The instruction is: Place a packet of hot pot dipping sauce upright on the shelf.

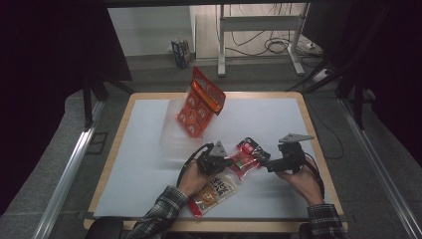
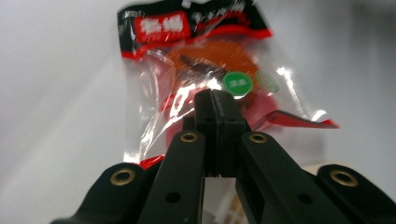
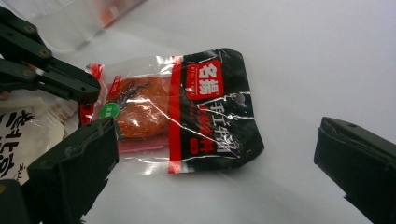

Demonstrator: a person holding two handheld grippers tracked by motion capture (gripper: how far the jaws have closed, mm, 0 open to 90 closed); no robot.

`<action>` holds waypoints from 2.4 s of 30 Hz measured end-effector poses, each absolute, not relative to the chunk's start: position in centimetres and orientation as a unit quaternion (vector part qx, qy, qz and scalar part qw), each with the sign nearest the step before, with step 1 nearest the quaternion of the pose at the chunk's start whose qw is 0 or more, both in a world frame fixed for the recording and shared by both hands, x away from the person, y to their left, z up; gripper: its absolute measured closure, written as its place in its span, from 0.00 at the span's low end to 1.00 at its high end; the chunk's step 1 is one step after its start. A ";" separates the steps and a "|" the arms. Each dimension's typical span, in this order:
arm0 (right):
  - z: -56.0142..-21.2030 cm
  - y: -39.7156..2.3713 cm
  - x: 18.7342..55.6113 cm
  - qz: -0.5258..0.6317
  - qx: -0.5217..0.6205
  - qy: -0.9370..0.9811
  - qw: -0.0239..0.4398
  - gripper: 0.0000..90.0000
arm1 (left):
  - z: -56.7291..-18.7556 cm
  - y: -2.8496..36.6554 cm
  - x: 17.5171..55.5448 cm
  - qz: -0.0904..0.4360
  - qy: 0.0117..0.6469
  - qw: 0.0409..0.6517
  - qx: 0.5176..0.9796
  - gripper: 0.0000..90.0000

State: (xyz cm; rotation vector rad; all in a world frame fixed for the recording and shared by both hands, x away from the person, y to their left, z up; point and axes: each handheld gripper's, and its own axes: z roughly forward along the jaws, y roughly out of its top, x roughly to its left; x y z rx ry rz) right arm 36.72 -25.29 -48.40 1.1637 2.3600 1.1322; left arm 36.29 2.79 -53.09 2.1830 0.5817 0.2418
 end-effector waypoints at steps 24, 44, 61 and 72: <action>-50.7 -23.5 38.9 0.372 0.400 0.835 0.064 0.06 | -53.4 2.9 36.8 0.077 0.237 0.389 0.887 1.00; -50.5 -18.1 39.9 0.379 0.350 0.856 -0.017 0.59 | -53.3 2.9 36.9 0.082 0.224 0.370 0.898 1.00; -47.5 -18.1 39.1 0.409 0.338 0.847 0.013 0.73 | -51.5 4.7 35.2 0.085 0.244 0.404 0.877 0.74; -46.1 -18.6 39.1 0.430 0.342 0.835 0.029 0.73 | -50.7 6.5 32.8 0.097 0.246 0.430 0.863 0.49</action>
